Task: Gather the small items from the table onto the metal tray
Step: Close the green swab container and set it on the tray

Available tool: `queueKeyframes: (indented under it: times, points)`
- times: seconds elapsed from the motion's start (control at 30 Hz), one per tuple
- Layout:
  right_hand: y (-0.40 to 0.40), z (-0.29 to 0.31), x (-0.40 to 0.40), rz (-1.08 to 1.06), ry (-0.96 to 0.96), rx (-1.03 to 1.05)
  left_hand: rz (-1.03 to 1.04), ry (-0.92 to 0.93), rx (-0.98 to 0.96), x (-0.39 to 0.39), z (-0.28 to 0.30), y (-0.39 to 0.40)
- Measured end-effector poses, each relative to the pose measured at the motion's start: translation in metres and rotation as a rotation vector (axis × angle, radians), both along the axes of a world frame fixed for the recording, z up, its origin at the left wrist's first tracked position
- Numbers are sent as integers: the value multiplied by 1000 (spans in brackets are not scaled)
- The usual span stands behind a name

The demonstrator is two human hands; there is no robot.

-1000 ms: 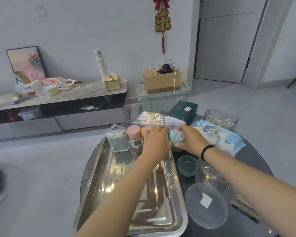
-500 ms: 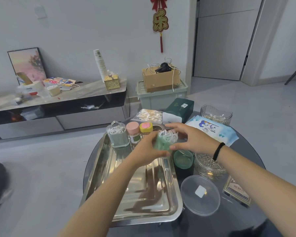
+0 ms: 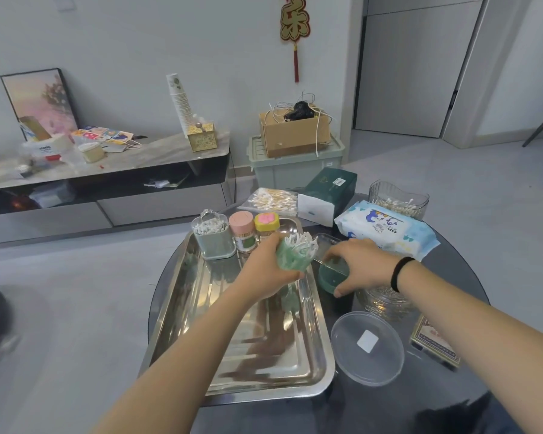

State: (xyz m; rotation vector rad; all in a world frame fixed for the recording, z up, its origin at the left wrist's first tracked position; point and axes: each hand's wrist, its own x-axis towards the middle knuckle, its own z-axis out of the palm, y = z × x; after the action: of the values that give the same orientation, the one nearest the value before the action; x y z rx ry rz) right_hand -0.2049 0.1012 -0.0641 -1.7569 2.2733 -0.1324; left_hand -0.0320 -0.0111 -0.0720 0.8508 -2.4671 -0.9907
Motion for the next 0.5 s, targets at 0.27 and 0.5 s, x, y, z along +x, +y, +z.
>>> queueKeyframes:
  times: [0.27, 0.5]
  points:
    - [5, 15, -10, -352, -773, -544, 7, 20, 70, 3, 3, 0]
    - [-6, 14, 14, -365, -1244, -654, -34, 18, 110, 2, 3, 5]
